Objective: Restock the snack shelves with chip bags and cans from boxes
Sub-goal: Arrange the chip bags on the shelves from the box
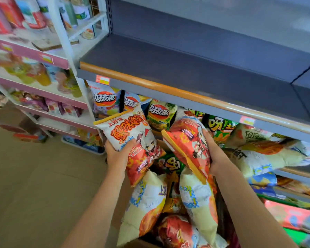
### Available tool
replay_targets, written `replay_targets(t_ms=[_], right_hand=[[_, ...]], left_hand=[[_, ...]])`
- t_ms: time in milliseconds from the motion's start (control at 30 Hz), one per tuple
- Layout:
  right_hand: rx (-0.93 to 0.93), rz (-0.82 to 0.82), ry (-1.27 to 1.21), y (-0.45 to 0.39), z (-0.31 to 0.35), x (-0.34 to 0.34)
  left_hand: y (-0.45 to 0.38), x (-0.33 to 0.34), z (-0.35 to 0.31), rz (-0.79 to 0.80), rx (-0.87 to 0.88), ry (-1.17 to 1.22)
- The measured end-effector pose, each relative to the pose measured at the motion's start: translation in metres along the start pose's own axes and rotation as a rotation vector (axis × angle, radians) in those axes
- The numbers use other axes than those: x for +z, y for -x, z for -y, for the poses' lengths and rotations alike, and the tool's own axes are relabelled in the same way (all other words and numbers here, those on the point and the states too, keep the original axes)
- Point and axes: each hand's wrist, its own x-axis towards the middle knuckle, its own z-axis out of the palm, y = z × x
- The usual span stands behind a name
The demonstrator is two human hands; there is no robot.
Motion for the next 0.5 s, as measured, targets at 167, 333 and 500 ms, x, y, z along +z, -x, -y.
replay_targets(t_ms=[167,333,500], right_hand=[[-0.023,0.055,0.021,0.042,-0.001,-0.039],[-0.134,0.099,-0.032,0.094,0.012,-0.084],[-0.293,0.078,-0.058,0.130,0.029,-0.138]], left_hand=[[0.022,0.016,-0.044,0.107,0.044,-0.060],[0.071,0.041,-0.074,0.291,0.118,-0.230],[0.132,0.104,-0.094,0.493,0.170,-0.159]])
